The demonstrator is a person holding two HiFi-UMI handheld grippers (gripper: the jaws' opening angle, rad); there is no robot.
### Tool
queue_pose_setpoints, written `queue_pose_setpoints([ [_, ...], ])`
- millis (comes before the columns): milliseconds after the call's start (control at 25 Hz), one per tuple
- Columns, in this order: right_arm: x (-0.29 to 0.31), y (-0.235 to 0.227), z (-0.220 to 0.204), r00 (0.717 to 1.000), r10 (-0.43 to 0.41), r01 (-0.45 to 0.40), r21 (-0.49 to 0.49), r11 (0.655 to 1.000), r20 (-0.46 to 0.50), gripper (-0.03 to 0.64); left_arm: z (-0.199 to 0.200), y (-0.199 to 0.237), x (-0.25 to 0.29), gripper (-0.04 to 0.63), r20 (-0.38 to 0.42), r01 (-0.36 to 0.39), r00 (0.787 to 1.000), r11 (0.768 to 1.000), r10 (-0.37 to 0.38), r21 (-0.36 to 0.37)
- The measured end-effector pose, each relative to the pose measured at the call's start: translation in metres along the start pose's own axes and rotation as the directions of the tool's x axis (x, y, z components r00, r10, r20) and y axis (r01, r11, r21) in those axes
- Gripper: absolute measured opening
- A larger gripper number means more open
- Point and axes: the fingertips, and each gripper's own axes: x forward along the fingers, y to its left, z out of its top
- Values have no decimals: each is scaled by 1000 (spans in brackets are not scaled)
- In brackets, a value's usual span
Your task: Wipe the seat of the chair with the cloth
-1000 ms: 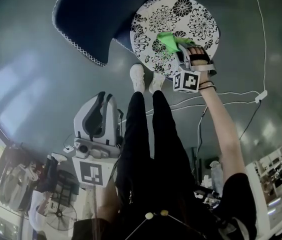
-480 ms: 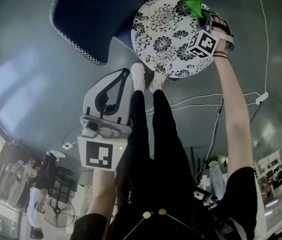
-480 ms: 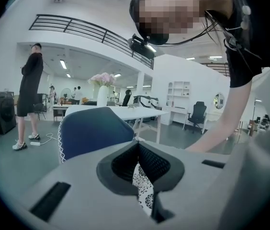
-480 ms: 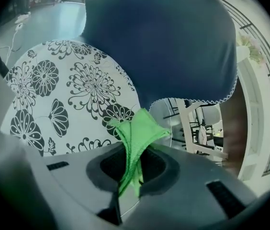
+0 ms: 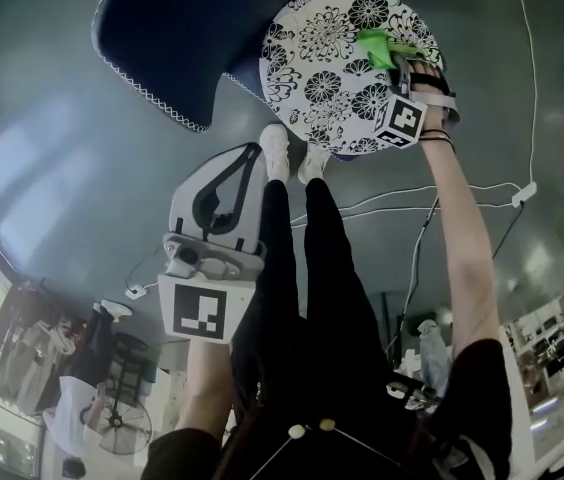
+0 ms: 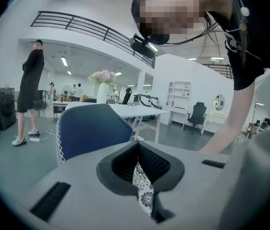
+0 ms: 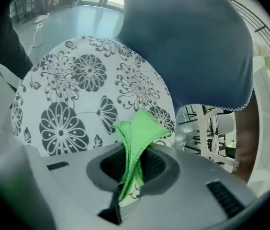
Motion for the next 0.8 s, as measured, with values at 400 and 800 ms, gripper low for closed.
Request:
queue_pose_setpoints([
  [400, -53, 83, 25, 992, 85, -76, -91, 993, 94, 51, 6, 2, -6, 5, 21, -9, 1000, 1000, 9, -23],
  [800, -95, 151, 48, 964, 208, -184, -147, 972, 167, 51, 4, 0, -2, 5, 20, -3, 1000, 1000, 4, -21],
])
